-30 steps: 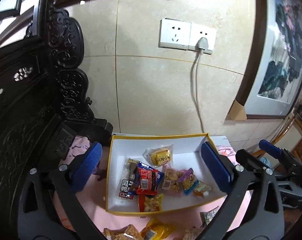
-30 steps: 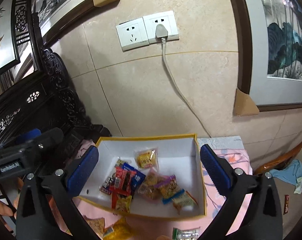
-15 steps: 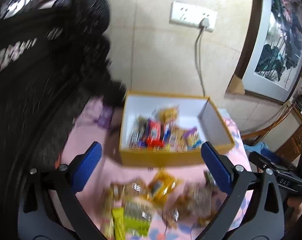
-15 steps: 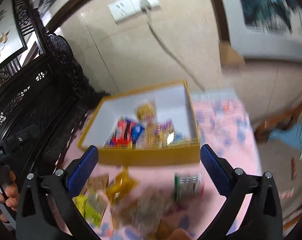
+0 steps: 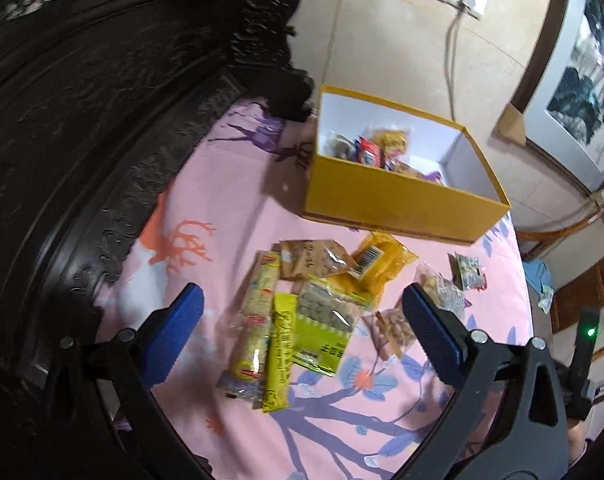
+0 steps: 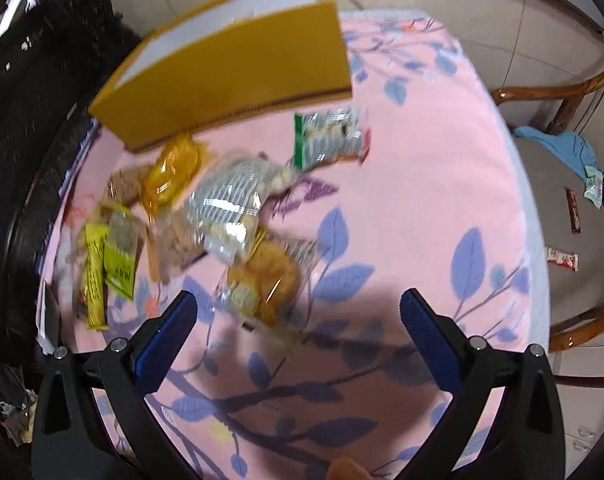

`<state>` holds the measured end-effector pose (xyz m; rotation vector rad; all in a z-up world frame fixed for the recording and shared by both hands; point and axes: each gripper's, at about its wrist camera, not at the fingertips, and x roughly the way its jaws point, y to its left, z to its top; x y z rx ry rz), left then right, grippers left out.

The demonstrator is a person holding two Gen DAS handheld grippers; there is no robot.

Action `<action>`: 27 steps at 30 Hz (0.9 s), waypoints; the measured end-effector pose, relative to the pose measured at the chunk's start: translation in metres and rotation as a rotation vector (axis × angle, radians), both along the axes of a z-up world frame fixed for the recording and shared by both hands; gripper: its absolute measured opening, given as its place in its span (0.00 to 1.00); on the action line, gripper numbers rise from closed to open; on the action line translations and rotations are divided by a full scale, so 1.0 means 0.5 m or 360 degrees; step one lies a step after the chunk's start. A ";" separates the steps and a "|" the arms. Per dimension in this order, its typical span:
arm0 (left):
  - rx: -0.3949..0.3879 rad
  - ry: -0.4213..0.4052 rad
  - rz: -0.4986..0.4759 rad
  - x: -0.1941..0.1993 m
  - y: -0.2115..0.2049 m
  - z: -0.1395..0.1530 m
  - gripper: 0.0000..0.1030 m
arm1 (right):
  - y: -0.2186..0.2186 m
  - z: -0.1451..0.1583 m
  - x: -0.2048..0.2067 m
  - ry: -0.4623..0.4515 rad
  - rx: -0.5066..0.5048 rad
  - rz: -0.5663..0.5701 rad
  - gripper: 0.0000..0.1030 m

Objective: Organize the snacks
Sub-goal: 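Move both open tools back down over the snack pile, then grasp clear bread bag with yellow label with right tool while left grasps yellow snack bar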

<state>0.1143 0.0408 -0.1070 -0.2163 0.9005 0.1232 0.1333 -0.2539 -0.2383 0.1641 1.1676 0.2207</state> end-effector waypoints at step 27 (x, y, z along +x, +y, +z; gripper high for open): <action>-0.0056 0.0155 0.0335 -0.078 0.098 -0.046 0.98 | 0.111 -0.108 0.080 0.0147 -0.0313 0.0041 0.96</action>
